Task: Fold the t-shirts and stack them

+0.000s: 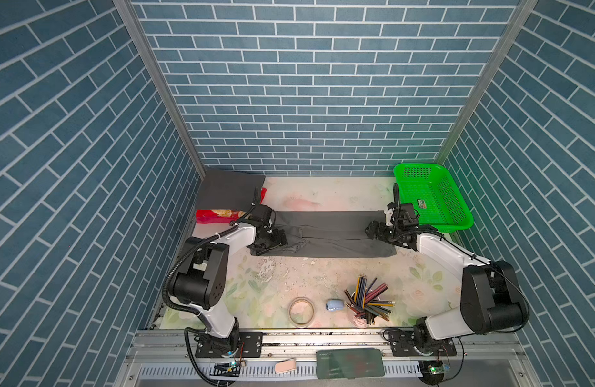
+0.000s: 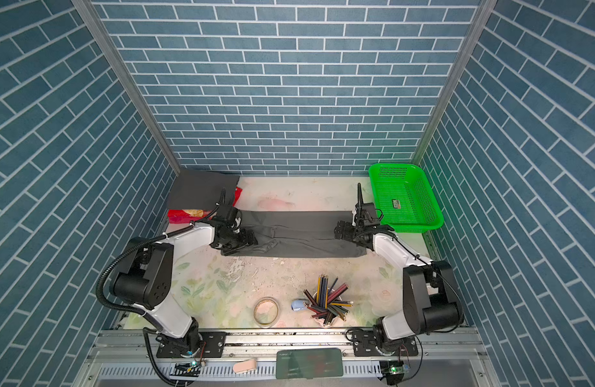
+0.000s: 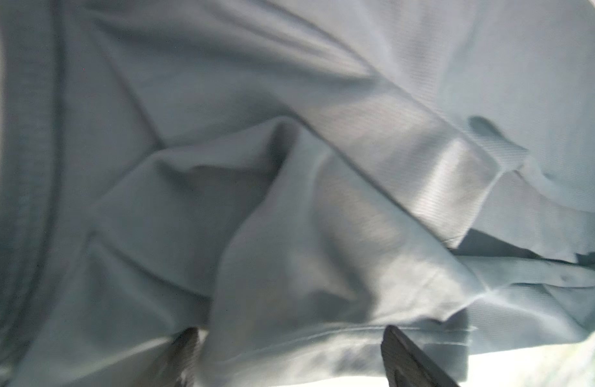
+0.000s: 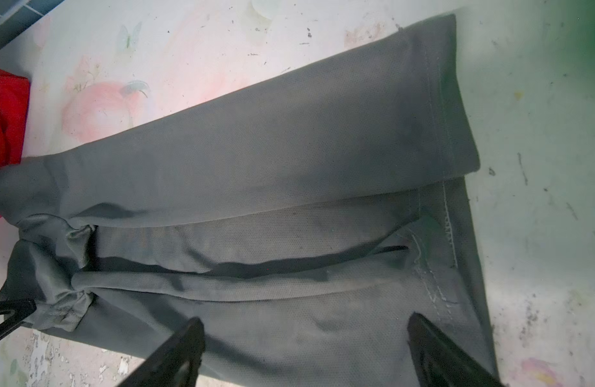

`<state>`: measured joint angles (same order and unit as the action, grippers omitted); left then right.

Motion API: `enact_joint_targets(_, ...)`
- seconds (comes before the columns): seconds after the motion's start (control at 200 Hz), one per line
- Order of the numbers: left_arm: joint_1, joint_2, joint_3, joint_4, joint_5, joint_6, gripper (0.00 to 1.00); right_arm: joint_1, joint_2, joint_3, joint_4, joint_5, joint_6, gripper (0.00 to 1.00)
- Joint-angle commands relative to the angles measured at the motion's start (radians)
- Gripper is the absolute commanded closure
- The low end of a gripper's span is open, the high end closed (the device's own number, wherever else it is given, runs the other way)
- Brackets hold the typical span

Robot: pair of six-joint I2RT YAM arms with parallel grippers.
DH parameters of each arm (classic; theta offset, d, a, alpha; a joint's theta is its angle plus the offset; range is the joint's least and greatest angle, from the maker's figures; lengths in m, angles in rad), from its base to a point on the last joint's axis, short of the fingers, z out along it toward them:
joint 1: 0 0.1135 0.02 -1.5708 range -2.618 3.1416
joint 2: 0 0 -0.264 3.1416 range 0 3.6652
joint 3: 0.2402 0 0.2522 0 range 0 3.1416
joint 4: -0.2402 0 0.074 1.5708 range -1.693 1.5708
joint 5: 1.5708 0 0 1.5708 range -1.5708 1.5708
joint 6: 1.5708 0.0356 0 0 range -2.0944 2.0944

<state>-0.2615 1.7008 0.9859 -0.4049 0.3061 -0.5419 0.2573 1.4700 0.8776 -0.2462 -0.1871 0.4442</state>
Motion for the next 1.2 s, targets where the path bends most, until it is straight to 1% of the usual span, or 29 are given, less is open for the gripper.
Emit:
enact_joint_targets(0.0,-0.009,0.021,0.029,0.041,0.057,-0.015,0.13,0.002,0.004,-0.006,0.004,0.001,-0.007,0.05)
enact_joint_targets(0.25,-0.011,0.046,0.066,0.072,0.097,-0.035,0.13,0.002,0.008,-0.015,0.010,-0.002,-0.004,0.04)
enact_joint_targets(0.47,-0.008,0.081,0.136,0.089,0.126,-0.063,0.13,0.002,0.018,-0.003,0.000,0.002,-0.009,0.04)
enact_joint_targets(0.61,-0.003,0.121,0.184,0.108,0.156,-0.095,0.13,0.003,0.017,-0.003,0.001,-0.001,-0.009,0.04)
enact_joint_targets(0.78,0.006,0.203,0.253,0.126,0.192,-0.128,0.13,0.003,0.009,-0.002,-0.008,0.002,-0.011,0.04)
enact_joint_targets(0.905,0.026,0.241,0.295,0.129,0.220,-0.142,0.13,0.002,-0.007,0.009,-0.014,0.001,-0.033,0.03)
enact_joint_targets(1.05,0.056,0.232,0.302,0.127,0.226,-0.145,0.14,0.002,-0.013,0.057,-0.019,-0.011,-0.091,0.04)
enact_joint_targets(1.135,0.076,0.228,0.305,0.132,0.249,-0.153,0.14,0.011,0.000,0.086,0.003,-0.036,-0.108,0.04)
enact_joint_targets(1.195,0.082,0.219,0.308,0.125,0.260,-0.149,0.14,0.023,0.019,0.110,0.003,-0.032,-0.113,0.04)
